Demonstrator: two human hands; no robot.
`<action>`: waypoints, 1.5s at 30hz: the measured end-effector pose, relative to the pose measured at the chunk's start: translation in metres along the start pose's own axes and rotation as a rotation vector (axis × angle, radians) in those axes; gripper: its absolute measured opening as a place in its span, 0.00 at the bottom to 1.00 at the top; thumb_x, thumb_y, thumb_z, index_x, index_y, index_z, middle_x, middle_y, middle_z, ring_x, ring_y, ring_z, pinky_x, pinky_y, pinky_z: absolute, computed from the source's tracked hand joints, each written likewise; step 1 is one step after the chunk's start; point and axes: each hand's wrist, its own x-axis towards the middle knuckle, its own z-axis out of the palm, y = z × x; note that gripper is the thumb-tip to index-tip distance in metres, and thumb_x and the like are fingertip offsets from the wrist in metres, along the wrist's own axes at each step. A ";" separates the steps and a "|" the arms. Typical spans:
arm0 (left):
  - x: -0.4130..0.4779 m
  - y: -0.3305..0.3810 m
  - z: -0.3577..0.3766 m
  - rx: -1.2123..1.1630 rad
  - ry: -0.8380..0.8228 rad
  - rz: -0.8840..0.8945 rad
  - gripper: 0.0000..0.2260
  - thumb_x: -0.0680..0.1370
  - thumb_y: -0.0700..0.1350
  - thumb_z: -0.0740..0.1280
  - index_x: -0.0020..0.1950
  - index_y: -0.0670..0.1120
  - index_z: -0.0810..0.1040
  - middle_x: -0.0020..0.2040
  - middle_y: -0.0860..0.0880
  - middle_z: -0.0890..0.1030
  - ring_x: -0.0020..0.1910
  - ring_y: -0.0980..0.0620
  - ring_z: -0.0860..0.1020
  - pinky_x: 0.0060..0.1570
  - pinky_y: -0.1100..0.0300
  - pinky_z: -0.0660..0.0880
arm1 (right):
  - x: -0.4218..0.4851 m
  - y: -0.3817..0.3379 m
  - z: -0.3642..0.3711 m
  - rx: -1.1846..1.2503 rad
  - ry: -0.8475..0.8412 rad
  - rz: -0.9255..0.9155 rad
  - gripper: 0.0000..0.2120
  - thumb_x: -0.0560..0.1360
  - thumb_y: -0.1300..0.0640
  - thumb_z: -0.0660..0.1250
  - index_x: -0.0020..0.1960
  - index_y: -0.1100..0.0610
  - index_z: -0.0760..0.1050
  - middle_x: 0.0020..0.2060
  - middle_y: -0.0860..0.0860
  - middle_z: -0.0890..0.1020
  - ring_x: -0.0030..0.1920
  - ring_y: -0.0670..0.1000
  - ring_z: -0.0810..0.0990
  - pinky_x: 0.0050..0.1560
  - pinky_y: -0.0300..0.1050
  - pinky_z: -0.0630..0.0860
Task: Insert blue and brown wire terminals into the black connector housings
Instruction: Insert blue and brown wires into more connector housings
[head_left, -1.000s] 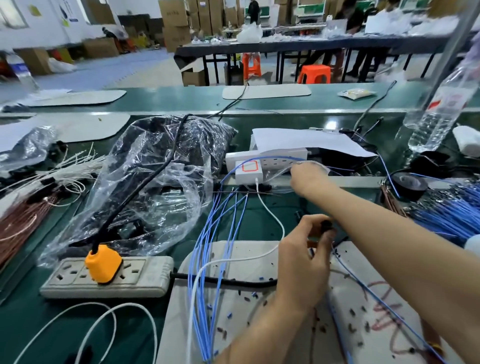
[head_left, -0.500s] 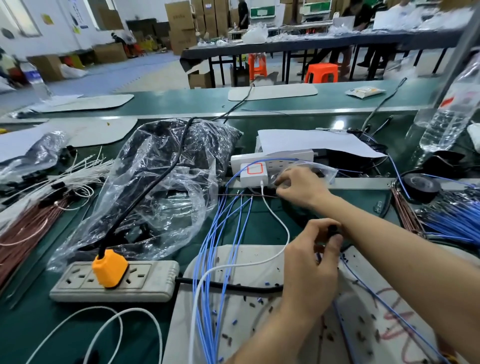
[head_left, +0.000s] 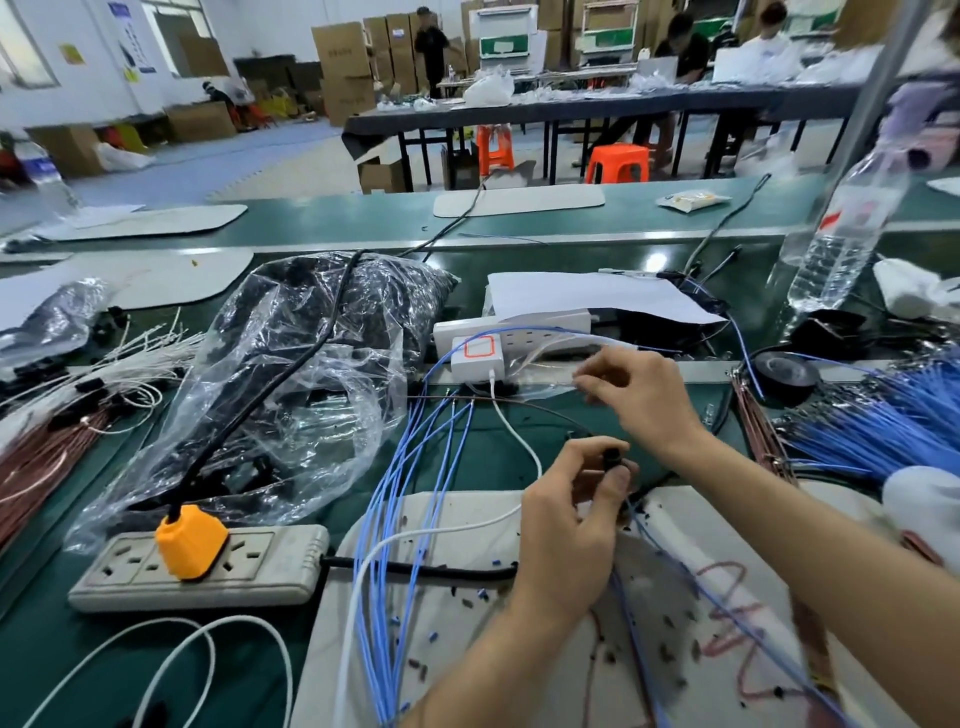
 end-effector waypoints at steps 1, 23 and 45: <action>0.000 0.000 0.000 -0.002 -0.009 -0.002 0.07 0.77 0.42 0.65 0.52 0.51 0.77 0.44 0.52 0.84 0.45 0.54 0.82 0.49 0.61 0.77 | -0.011 -0.001 -0.011 0.058 -0.014 0.039 0.05 0.72 0.66 0.72 0.43 0.58 0.81 0.34 0.53 0.83 0.35 0.51 0.82 0.42 0.39 0.78; -0.001 -0.005 0.005 0.116 -0.191 0.101 0.11 0.74 0.33 0.69 0.54 0.41 0.80 0.48 0.46 0.82 0.48 0.50 0.82 0.50 0.57 0.78 | -0.132 -0.021 -0.052 0.474 0.194 0.048 0.08 0.69 0.64 0.71 0.45 0.52 0.82 0.35 0.48 0.85 0.35 0.45 0.83 0.40 0.31 0.77; -0.006 0.000 0.010 0.166 -0.174 0.111 0.07 0.74 0.39 0.70 0.51 0.47 0.80 0.44 0.53 0.83 0.43 0.54 0.82 0.45 0.56 0.79 | -0.134 -0.016 -0.056 0.189 0.224 -0.175 0.09 0.71 0.64 0.71 0.45 0.50 0.81 0.39 0.43 0.83 0.40 0.45 0.83 0.43 0.37 0.79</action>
